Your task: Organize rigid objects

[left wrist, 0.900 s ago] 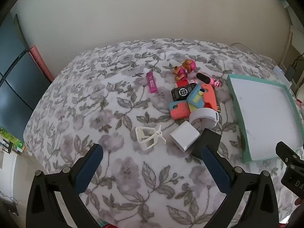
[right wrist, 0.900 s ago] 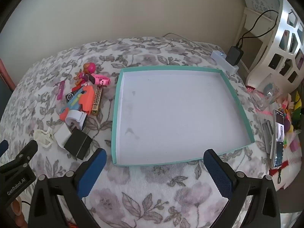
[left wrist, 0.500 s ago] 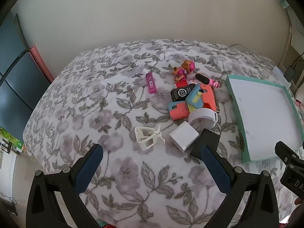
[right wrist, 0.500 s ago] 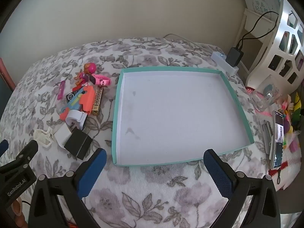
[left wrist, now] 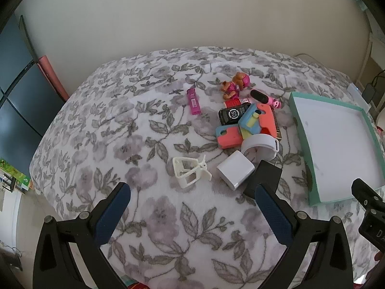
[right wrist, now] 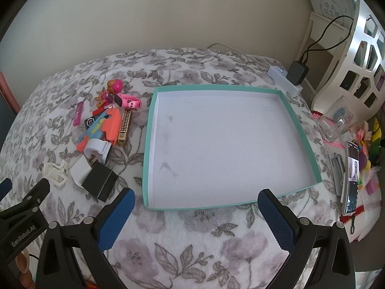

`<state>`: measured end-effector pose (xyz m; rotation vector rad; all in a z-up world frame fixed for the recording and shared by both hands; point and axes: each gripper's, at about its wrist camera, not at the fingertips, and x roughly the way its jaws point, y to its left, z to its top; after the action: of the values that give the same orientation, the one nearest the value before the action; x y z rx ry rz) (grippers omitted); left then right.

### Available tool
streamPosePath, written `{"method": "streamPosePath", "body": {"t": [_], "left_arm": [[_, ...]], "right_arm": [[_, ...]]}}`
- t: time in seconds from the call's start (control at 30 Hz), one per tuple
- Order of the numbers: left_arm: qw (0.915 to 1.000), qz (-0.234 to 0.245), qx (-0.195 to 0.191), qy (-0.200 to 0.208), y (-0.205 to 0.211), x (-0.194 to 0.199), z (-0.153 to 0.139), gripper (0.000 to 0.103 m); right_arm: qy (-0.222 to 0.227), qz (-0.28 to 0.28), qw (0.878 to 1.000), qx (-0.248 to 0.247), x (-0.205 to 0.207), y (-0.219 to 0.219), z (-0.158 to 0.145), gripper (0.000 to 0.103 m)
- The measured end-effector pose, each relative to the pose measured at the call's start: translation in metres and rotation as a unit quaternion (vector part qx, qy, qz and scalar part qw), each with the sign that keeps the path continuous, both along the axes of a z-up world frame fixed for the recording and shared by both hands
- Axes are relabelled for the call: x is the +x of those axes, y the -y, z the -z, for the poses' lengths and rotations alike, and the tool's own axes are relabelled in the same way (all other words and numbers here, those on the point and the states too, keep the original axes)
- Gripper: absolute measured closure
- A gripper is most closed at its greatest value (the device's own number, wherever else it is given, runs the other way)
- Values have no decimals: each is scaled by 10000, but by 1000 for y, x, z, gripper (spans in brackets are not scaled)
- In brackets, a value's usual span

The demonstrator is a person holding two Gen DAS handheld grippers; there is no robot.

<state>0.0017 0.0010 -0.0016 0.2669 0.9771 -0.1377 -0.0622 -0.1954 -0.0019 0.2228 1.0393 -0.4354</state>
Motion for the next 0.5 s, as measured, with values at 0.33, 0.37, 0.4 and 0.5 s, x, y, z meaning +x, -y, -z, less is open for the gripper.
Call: {"method": "streamPosePath", "body": {"t": [0.33, 0.37, 0.4, 0.5], "left_arm": [[10000, 4, -4, 7, -1, -1, 0, 0], [10000, 5, -3, 6, -1, 0, 1, 0], [10000, 4, 1, 5, -1, -1, 1, 0], [10000, -5, 5, -3, -2, 0, 1, 0]], "right_arm": [[2, -1, 10000, -7, 0, -1, -1, 0], [1, -4, 10000, -7, 0, -1, -1, 0], [3, -2, 10000, -8, 0, -1, -2, 0], [2, -1, 10000, -6, 0, -1, -2, 0]]}}
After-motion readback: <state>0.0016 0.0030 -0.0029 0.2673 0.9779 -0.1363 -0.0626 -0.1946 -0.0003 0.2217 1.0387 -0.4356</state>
